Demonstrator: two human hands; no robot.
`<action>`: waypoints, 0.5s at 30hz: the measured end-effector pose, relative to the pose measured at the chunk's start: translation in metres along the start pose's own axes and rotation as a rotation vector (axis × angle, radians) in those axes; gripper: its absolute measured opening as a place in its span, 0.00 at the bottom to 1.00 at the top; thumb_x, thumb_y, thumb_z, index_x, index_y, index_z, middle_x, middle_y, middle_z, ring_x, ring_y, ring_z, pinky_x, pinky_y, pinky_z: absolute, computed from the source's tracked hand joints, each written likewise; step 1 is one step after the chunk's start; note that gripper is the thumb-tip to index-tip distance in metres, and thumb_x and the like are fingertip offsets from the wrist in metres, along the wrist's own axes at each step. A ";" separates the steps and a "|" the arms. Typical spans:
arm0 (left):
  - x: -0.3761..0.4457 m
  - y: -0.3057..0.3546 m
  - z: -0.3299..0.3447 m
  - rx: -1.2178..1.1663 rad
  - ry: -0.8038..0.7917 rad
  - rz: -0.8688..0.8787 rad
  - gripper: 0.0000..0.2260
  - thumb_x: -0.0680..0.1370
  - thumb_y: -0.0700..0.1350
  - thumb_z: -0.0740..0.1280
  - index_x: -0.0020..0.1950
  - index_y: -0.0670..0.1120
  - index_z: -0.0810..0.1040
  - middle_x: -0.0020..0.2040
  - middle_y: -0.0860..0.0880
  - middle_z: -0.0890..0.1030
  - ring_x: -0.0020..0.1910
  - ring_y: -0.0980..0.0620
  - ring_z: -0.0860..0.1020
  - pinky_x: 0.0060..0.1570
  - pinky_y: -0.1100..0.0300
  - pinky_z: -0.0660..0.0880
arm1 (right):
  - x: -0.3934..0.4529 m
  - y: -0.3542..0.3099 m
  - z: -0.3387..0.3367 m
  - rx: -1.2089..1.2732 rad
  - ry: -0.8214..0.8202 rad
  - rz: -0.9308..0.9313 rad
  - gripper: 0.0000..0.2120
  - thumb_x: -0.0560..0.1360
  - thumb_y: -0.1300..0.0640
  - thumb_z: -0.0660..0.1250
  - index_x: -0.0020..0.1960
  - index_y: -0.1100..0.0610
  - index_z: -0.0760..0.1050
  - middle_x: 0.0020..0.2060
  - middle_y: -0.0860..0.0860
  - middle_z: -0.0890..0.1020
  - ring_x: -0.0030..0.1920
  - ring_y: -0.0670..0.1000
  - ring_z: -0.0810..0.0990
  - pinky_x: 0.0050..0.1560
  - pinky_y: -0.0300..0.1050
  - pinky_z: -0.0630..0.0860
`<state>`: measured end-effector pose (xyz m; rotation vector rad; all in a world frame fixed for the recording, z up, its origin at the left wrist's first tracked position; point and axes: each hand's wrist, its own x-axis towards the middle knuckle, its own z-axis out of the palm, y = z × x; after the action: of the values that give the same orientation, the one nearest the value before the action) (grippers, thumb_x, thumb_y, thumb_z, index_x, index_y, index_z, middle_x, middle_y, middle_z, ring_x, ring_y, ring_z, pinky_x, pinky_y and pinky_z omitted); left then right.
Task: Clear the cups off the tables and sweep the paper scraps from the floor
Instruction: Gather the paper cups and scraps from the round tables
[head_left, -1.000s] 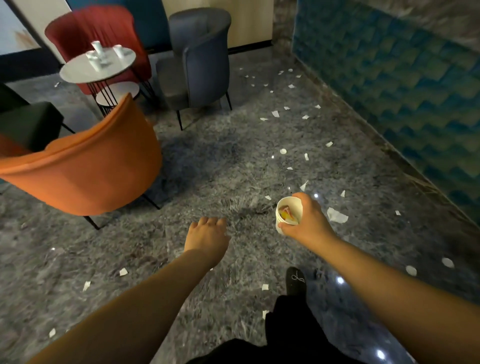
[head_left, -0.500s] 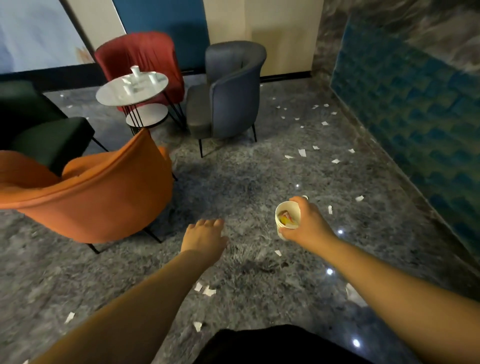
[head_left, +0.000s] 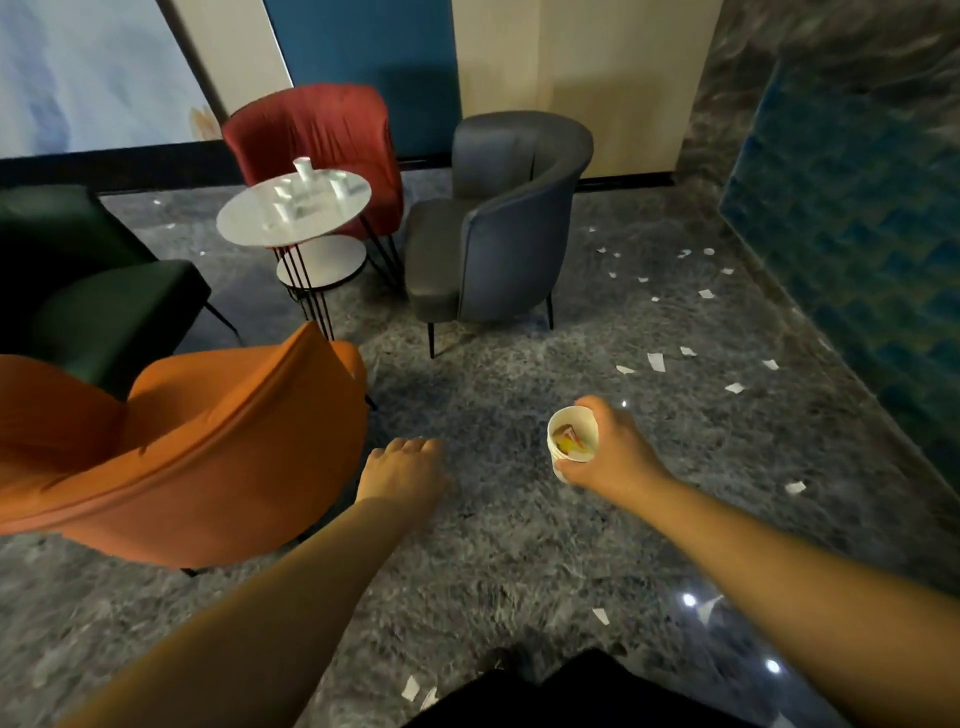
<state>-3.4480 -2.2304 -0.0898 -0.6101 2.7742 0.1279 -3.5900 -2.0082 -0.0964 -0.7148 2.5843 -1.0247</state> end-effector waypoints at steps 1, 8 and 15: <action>0.016 -0.006 -0.007 -0.003 0.007 0.004 0.20 0.83 0.54 0.57 0.74 0.49 0.65 0.73 0.48 0.68 0.72 0.45 0.64 0.68 0.48 0.64 | 0.019 -0.004 0.000 -0.001 -0.004 -0.001 0.36 0.63 0.53 0.78 0.66 0.49 0.65 0.58 0.52 0.69 0.51 0.50 0.71 0.48 0.39 0.67; 0.117 -0.032 -0.045 -0.002 0.036 0.031 0.23 0.82 0.56 0.56 0.76 0.50 0.61 0.75 0.48 0.65 0.74 0.45 0.62 0.69 0.48 0.62 | 0.134 -0.032 0.003 0.009 0.008 -0.033 0.35 0.63 0.51 0.78 0.65 0.46 0.66 0.59 0.53 0.72 0.55 0.52 0.74 0.49 0.41 0.71; 0.227 -0.043 -0.075 -0.009 0.067 -0.017 0.25 0.82 0.56 0.56 0.77 0.51 0.59 0.76 0.48 0.64 0.75 0.45 0.62 0.70 0.47 0.61 | 0.265 -0.041 0.004 0.023 -0.024 -0.093 0.34 0.63 0.52 0.78 0.64 0.48 0.67 0.58 0.53 0.73 0.53 0.53 0.75 0.50 0.44 0.73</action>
<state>-3.6465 -2.3704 -0.0886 -0.6518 2.8330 0.1184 -3.7970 -2.1785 -0.0885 -0.8437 2.5358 -1.0650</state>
